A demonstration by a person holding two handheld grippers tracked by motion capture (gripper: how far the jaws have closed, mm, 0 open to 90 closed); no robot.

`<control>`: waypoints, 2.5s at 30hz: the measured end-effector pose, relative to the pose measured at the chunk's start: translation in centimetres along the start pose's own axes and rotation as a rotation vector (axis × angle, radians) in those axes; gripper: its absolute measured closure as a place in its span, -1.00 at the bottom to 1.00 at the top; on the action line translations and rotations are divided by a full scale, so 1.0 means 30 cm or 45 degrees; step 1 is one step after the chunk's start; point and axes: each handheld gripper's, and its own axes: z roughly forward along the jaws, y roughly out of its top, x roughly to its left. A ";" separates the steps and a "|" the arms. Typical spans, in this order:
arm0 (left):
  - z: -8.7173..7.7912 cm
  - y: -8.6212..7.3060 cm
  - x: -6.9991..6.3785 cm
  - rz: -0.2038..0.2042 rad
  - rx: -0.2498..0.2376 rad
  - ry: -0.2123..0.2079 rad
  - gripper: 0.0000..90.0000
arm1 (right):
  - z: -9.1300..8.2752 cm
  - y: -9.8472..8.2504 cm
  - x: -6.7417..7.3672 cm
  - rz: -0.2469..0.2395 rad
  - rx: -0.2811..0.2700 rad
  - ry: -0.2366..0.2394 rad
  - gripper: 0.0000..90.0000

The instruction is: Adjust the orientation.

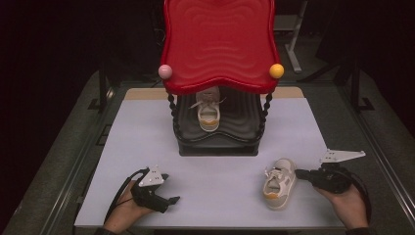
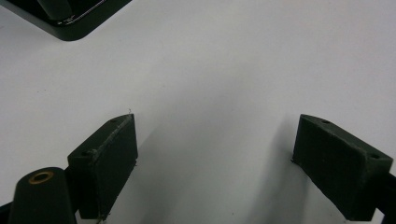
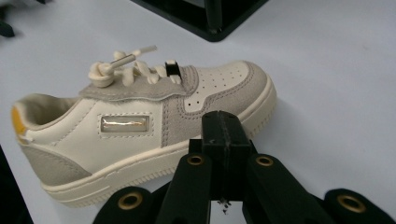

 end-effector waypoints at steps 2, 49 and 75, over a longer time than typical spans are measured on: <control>0.000 0.000 0.000 0.000 0.000 0.000 -0.71 | 0.001 -0.008 -0.006 0.004 0.008 -0.002 0.99; 0.000 0.000 0.001 0.004 0.002 0.000 -0.71 | 0.072 -0.070 0.130 -0.094 0.207 0.093 0.99; 0.000 0.000 0.001 0.002 0.002 -0.002 -0.71 | 0.051 0.081 0.201 -0.126 -0.017 0.262 0.45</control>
